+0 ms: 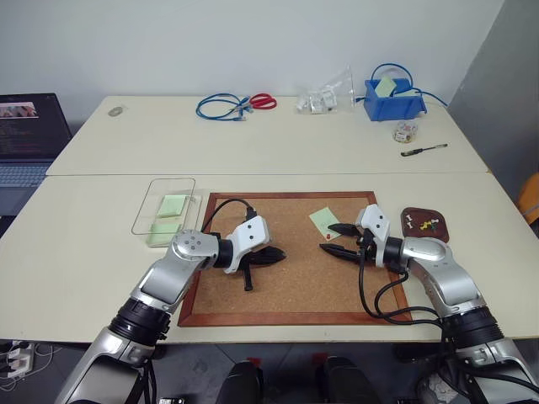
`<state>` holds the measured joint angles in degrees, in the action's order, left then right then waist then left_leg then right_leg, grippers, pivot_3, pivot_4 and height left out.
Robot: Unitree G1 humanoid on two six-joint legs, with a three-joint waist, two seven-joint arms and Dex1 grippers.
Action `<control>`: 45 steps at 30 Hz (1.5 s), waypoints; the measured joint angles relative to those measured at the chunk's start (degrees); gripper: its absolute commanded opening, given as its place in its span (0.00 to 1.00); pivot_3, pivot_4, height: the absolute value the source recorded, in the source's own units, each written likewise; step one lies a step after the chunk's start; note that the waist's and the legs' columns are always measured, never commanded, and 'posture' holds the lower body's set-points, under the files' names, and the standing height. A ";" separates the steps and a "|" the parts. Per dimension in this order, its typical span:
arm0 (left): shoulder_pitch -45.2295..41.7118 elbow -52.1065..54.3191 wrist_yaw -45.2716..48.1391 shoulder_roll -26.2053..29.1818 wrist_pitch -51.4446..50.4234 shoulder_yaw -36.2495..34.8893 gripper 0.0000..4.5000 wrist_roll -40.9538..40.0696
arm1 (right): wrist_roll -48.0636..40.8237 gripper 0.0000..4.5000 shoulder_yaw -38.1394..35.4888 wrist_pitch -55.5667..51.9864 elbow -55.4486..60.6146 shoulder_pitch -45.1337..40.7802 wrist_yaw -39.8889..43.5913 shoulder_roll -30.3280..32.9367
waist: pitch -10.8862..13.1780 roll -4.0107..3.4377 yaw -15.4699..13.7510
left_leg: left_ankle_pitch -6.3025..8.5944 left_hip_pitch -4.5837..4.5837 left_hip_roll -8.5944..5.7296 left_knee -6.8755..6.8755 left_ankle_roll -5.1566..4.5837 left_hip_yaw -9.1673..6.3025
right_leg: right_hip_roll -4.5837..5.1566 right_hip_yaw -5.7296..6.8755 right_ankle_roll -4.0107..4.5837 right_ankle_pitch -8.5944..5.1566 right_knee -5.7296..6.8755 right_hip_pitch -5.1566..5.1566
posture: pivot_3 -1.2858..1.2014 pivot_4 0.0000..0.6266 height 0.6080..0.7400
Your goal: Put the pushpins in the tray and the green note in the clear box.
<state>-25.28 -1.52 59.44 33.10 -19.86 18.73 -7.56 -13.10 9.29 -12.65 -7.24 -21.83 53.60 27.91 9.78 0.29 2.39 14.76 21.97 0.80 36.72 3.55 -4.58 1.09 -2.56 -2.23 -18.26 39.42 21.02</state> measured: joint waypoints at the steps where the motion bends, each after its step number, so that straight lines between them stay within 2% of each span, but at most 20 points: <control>1: 0.00 0.03 0.00 0.03 -0.02 0.00 0.00 0.00 | 0.22 0.37 0.00 0.04 -0.29 0.00 0.00 0.01 | 0.00 0.00 0.01 | 0.00 0.00 0.00 0.00 0.00 0.00 | 0.00 0.00 0.00 0.00 0.00 0.00 | 0.52 0.24 1.00; 7: -0.02 0.34 0.02 0.11 -0.70 0.00 0.00 0.00 | 0.54 0.07 -0.28 0.16 -0.46 0.01 -0.09 0.08 | 0.00 0.00 0.06 | 0.00 0.00 0.00 0.00 0.00 0.00 | 0.00 0.00 0.00 0.00 0.01 0.01 | 0.52 0.24 1.00; 9: -0.03 0.44 0.05 0.14 -0.80 0.00 0.00 0.00 | 0.61 0.01 -0.42 0.19 -0.50 0.00 -0.18 0.07 | 0.00 0.00 0.06 | 0.00 0.00 0.00 0.00 0.00 0.00 | 0.00 0.00 0.00 0.00 0.00 0.01 | 0.52 0.24 1.00; 25: 0.11 0.74 0.14 0.22 -0.96 0.01 0.00 0.00 | 0.44 0.01 -0.78 0.74 -1.15 -0.29 -0.12 -0.30 | 0.00 0.00 0.11 | 0.00 0.01 0.00 0.00 0.00 0.00 | 0.00 0.00 0.00 0.00 0.02 0.02 | 0.52 0.24 1.00; 32: 0.98 1.26 -0.06 0.56 -1.11 -0.04 0.00 0.00 | -3.26 0.01 -5.48 -3.51 9.84 -1.82 -1.39 1.37 | -0.02 0.05 0.21 | 0.00 0.03 0.02 -0.01 0.00 -0.04 | -0.01 0.03 0.00 0.00 0.02 0.04 | 0.52 0.24 1.00; 45: 0.96 1.35 -0.35 0.35 -0.91 -0.73 0.00 -0.13 | -3.96 0.01 -5.80 -6.71 13.95 -0.01 -1.60 3.13 | -0.02 0.06 0.32 | 0.00 0.03 0.01 -0.01 0.00 -0.02 | -0.01 0.01 0.01 0.00 0.01 0.05 | 0.52 0.24 1.00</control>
<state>-24.31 -0.17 59.09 33.45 -20.77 18.00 -7.69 -17.07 3.50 -19.37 6.71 -21.84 52.00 31.03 9.75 0.35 2.71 14.76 22.00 0.82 36.71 3.55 -4.60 1.08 -2.55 -2.22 -18.26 39.44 21.07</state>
